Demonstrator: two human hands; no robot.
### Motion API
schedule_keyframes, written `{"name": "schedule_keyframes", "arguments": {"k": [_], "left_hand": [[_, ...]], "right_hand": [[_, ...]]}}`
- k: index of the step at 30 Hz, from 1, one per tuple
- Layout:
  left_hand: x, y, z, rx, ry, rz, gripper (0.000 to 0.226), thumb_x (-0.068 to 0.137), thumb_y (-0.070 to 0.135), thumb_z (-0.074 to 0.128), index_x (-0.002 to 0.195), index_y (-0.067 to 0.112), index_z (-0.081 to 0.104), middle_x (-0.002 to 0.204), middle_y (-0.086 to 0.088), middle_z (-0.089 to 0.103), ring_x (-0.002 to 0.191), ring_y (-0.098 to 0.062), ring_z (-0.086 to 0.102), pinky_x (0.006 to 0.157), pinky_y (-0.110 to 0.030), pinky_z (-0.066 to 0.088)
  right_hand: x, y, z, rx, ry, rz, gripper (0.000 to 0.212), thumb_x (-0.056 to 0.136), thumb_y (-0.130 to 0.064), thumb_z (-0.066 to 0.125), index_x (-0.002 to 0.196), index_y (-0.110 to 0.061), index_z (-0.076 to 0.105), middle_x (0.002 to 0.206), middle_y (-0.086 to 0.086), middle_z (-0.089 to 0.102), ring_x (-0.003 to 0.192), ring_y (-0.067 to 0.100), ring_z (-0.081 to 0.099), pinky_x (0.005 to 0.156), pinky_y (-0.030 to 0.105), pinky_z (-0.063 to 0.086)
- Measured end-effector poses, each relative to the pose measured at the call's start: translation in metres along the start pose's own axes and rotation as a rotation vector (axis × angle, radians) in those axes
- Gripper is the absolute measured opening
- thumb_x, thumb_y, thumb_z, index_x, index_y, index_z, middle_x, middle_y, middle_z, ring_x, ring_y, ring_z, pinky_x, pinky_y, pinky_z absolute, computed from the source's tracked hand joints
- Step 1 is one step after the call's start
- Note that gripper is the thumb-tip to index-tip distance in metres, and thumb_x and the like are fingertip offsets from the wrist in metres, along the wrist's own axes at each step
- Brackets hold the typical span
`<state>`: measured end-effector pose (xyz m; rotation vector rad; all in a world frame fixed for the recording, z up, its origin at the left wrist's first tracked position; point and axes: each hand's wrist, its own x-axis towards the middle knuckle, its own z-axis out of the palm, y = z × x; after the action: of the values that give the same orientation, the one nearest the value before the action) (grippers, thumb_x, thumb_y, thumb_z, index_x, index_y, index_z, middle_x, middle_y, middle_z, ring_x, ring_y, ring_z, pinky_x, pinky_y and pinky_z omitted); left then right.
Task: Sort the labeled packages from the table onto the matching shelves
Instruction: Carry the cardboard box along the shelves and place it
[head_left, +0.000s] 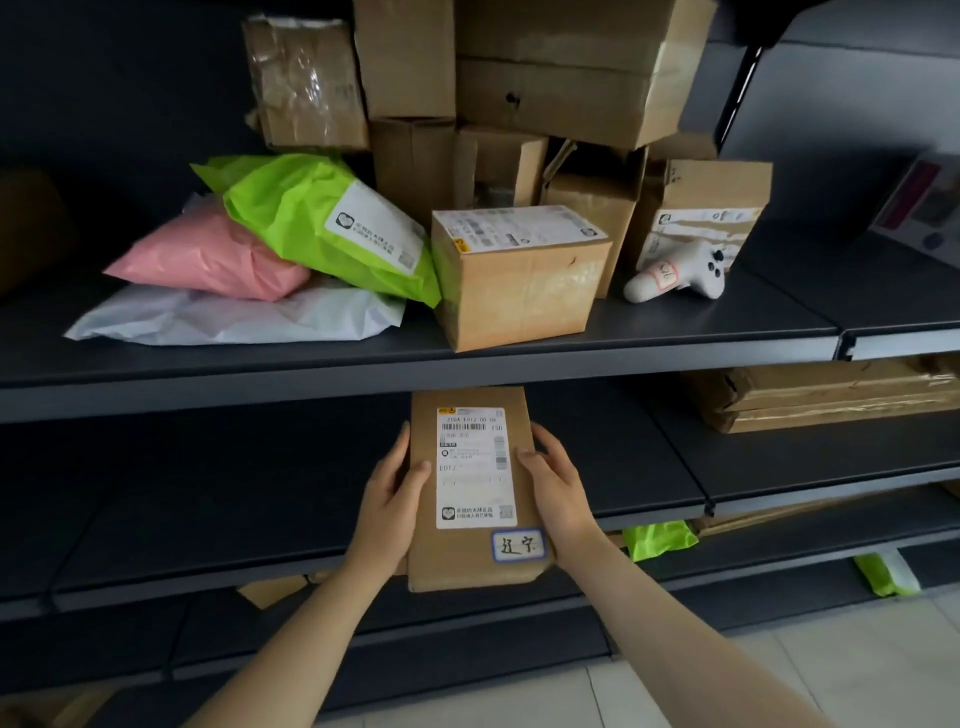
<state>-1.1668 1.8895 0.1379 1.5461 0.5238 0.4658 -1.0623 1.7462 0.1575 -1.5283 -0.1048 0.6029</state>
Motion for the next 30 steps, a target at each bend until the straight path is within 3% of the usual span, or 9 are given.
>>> {"name": "schedule_keyframes", "arguments": {"k": [3,6,8,11,16,20,23,26,30], "left_hand": [[0.022,0.006,0.007,-0.036,0.007,0.001,0.045,0.099,0.017,0.045,0.119,0.057,0.039,0.137,-0.001,0.055,0.122,-0.017,0.056,0.103,-0.038,0.045],[0.048,0.005,0.014,-0.050,0.026,-0.020,0.046,0.099,0.015,0.043,0.133,0.044,0.037,0.133,0.000,0.056,0.122,-0.017,0.054,0.103,-0.034,0.043],[0.065,0.004,0.019,-0.051,0.063,-0.072,0.042,0.099,0.017,0.044,0.138,0.032,0.042,0.123,0.006,0.057,0.115,-0.014,0.054,0.094,-0.028,0.044],[0.091,0.003,0.028,-0.042,0.126,-0.089,0.016,0.097,0.020,0.048,0.107,0.028,0.058,0.097,0.012,0.059,0.096,-0.010,0.056,0.073,-0.021,0.042],[0.127,-0.016,0.037,-0.022,0.099,-0.043,0.029,0.093,0.034,0.055,0.119,0.022,0.060,0.110,0.004,0.065,0.103,-0.008,0.059,0.084,-0.026,0.046],[0.140,-0.038,0.041,-0.022,0.136,-0.084,0.013,0.096,0.023,0.051,0.094,0.029,0.062,0.095,0.008,0.064,0.091,-0.007,0.060,0.074,-0.023,0.045],[0.142,-0.053,0.041,-0.027,0.150,-0.114,0.020,0.097,0.015,0.047,0.096,0.031,0.059,0.093,0.011,0.063,0.089,-0.007,0.060,0.071,-0.021,0.044],[0.139,-0.067,0.035,-0.049,0.134,-0.126,0.032,0.098,0.013,0.047,0.121,0.035,0.052,0.102,0.015,0.062,0.094,-0.002,0.059,0.079,-0.019,0.047],[0.142,-0.073,0.032,-0.068,0.150,-0.132,0.046,0.096,0.017,0.053,0.141,0.021,0.043,0.134,-0.002,0.057,0.124,-0.019,0.053,0.107,-0.038,0.040]], "right_hand": [[0.028,-0.002,-0.002,-0.009,0.011,0.028,0.022,0.095,-0.030,0.053,0.117,-0.030,0.050,0.108,0.008,0.066,0.095,0.026,0.069,0.072,0.035,0.058],[0.058,0.000,-0.007,0.043,0.023,0.082,0.006,0.094,-0.027,0.052,0.100,-0.024,0.054,0.105,0.014,0.065,0.095,0.032,0.065,0.085,0.046,0.055],[0.077,0.000,-0.010,0.115,0.008,0.084,0.007,0.094,-0.021,0.052,0.097,-0.020,0.058,0.101,0.014,0.066,0.090,0.031,0.064,0.084,0.045,0.054],[0.105,-0.002,-0.017,0.175,-0.056,0.048,0.015,0.093,-0.014,0.052,0.103,-0.015,0.063,0.099,0.013,0.069,0.086,0.027,0.067,0.079,0.040,0.055],[0.140,0.009,-0.022,0.161,-0.096,0.037,0.021,0.095,-0.015,0.050,0.112,-0.010,0.062,0.106,0.016,0.069,0.092,0.029,0.067,0.079,0.039,0.056],[0.158,0.026,-0.020,0.187,-0.083,0.059,0.032,0.096,-0.016,0.050,0.126,-0.012,0.059,0.104,0.009,0.071,0.086,0.022,0.070,0.074,0.034,0.057],[0.165,0.040,-0.018,0.180,-0.073,0.087,0.036,0.095,-0.017,0.051,0.130,-0.013,0.058,0.102,0.008,0.072,0.085,0.020,0.071,0.072,0.033,0.056],[0.166,0.055,-0.014,0.170,-0.076,0.114,0.036,0.094,-0.017,0.052,0.130,-0.012,0.058,0.107,0.012,0.071,0.089,0.024,0.070,0.080,0.038,0.057],[0.166,0.060,-0.010,0.220,-0.051,0.146,0.035,0.093,-0.021,0.056,0.127,-0.012,0.059,0.108,0.015,0.071,0.088,0.026,0.070,0.081,0.041,0.057]]}}
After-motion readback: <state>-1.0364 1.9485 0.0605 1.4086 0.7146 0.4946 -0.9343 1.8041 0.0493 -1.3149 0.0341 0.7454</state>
